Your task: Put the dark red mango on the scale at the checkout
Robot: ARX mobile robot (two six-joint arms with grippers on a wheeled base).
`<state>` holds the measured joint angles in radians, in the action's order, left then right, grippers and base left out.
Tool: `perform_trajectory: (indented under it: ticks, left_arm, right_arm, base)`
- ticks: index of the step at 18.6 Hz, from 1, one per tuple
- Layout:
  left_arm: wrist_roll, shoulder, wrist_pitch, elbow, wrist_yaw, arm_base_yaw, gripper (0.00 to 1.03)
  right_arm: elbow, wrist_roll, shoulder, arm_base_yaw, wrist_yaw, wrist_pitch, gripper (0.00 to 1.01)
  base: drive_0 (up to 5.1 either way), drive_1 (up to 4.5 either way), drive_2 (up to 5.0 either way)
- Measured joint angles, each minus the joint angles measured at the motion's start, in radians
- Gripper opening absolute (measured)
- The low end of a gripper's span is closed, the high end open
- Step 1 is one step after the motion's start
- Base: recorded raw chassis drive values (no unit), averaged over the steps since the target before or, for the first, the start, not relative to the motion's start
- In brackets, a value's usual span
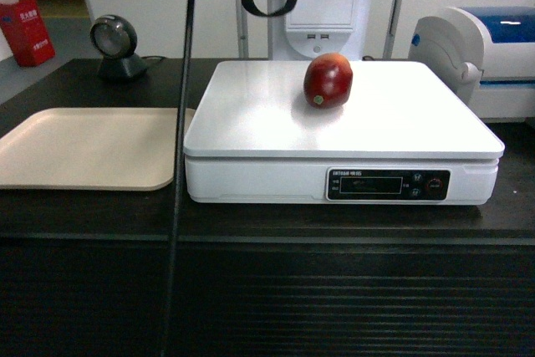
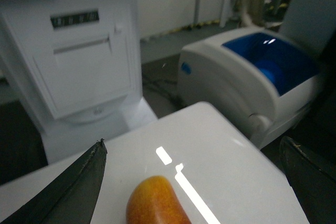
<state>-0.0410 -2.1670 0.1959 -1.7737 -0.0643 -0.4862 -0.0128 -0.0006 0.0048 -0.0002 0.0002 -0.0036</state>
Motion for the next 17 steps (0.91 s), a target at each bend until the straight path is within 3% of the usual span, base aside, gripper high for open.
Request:
perform_trajectory:
  ticks: [1, 3, 5, 7, 8, 11, 16, 17]
  left_arm:
    - [0.043, 0.082, 0.103, 0.105, -0.047, 0.009, 0.98]
    - [0.111, 0.232, 0.227, 0.301, -0.069, 0.039, 0.98]
    - [0.16, 0.42, 0.316, 0.533, -0.079, 0.131, 0.98]
    - [0.153, 0.597, 0.335, 0.718, -0.123, 0.243, 0.98]
    - [0.117, 0.698, 0.32, 0.801, -0.166, 0.315, 0.98]
    - [0.061, 0.901, 0.369, 0.994, -0.2, 0.509, 0.98]
    - [0.049, 1.106, 0.336, 1.159, -0.253, 0.727, 0.97]
    - [0.048, 1.163, 0.251, 1.188, -0.203, 0.747, 0.85]
  right_arm:
    - [0.0, 0.0, 0.0, 0.0, 0.0, 0.0, 0.98]
    - [0.0, 0.0, 0.0, 0.0, 0.0, 0.0, 0.98]
    - [0.0, 0.0, 0.0, 0.0, 0.0, 0.0, 0.98]
    - [0.0, 0.0, 0.0, 0.0, 0.0, 0.0, 0.98]
    - [0.0, 0.0, 0.0, 0.0, 0.0, 0.0, 0.98]
    - [0.0, 0.0, 0.0, 0.0, 0.0, 0.0, 0.98]
    - [0.0, 0.0, 0.0, 0.0, 0.0, 0.0, 0.98]
    - [0.0, 0.0, 0.0, 0.0, 0.0, 0.0, 0.98]
  base:
    - [0.0, 0.0, 0.0]
    - [0.0, 0.0, 0.0]
    - [0.0, 0.0, 0.0]
    - [0.0, 0.0, 0.0]
    - [0.0, 0.0, 0.0]
    - [0.0, 0.0, 0.0]
    - [0.0, 0.0, 0.0]
    - [0.0, 0.0, 0.0]
